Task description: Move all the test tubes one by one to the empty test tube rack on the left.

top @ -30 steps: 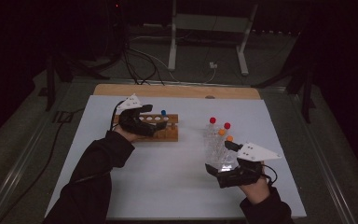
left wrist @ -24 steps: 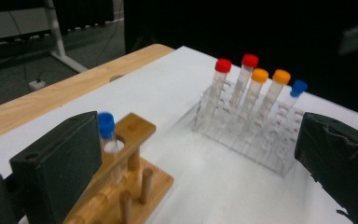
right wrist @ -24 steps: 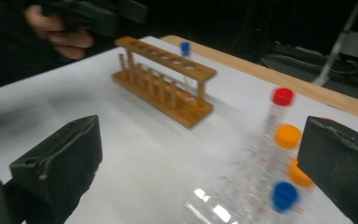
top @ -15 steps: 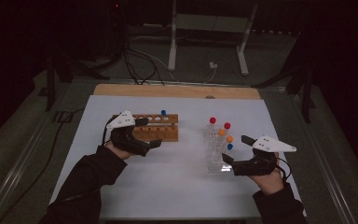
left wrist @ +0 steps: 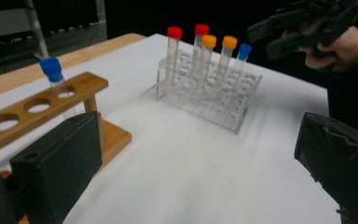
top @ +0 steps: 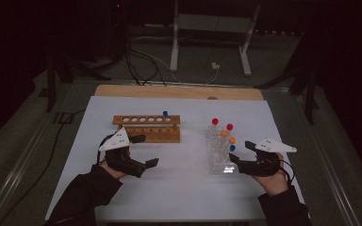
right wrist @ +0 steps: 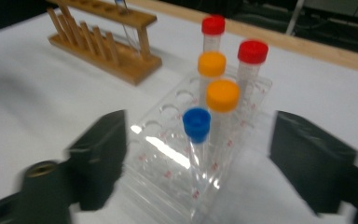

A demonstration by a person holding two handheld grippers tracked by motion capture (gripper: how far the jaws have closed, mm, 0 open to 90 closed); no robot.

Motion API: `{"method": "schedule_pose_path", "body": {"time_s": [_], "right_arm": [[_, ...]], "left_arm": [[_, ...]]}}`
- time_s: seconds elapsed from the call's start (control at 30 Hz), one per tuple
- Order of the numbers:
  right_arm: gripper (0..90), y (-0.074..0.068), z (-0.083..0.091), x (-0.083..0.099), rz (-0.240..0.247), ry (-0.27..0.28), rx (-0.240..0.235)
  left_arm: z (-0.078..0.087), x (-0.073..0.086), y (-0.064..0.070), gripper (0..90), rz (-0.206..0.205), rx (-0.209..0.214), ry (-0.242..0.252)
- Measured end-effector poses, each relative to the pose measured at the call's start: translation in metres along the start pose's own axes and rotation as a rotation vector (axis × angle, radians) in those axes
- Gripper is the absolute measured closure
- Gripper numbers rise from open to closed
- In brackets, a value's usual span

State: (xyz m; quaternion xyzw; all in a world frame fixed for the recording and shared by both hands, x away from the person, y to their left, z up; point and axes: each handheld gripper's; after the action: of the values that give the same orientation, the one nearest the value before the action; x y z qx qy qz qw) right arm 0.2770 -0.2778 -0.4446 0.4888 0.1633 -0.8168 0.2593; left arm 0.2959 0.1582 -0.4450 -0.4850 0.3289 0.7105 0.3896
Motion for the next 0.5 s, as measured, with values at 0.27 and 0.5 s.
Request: {"method": "schedule_pose_path", "body": {"time_s": [0.27, 0.5], "right_arm": [[46.8, 0.005, -0.01, 0.007, -0.004, -0.087, 0.002], [63.7, 0.005, -0.016, 0.01, 0.012, -0.148, 0.003]], "left_arm": [[0.005, 0.006, 0.002, 1.6, 0.002, -0.007, -0.004], [0.004, 0.008, 0.004, 1.6, 0.001, -0.002, -0.008]]}}
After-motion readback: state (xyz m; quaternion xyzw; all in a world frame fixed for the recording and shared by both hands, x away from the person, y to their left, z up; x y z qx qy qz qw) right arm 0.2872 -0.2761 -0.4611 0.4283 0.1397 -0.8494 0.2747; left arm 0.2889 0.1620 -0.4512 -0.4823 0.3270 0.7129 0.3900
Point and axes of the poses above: each handheld gripper's, and its own axes: z roughly backward along the jaws, x roughly out of its underside, y roughly to its right, and after that the axes turned 2 degrees about y, right-handed
